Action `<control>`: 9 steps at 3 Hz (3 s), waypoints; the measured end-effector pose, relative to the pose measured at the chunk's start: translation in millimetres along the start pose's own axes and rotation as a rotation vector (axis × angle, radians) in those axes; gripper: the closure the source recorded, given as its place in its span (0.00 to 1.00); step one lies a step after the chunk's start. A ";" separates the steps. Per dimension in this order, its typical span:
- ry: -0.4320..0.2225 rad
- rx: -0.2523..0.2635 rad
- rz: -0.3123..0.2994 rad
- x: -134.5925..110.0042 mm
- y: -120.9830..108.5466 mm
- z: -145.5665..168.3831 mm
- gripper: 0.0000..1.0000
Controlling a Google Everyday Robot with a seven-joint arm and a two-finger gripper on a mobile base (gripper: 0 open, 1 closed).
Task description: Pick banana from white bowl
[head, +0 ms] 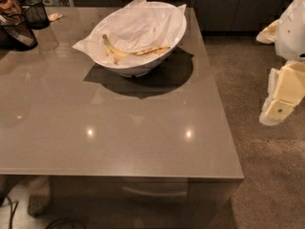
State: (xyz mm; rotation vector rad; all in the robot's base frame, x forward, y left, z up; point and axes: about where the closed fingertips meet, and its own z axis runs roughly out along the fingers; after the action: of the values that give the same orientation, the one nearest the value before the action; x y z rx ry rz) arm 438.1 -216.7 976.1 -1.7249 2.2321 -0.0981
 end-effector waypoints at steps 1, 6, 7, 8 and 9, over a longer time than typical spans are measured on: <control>0.000 0.000 0.000 0.0 0.0 0.0 0.00; -0.102 -0.051 -0.188 -98.8 -66.9 5.6 0.00; -0.112 -0.026 -0.279 -177.6 -114.4 17.1 0.00; -0.141 0.004 -0.282 -188.1 -120.3 16.6 0.00; -0.155 -0.003 -0.314 -205.3 -131.7 23.7 0.00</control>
Offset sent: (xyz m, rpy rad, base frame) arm 0.0156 0.0111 0.0116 0.0429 0.0454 0.0353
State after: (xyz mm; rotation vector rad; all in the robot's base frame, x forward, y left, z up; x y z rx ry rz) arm 613.1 -53.2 1028.4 -1.9986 1.8416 -0.0304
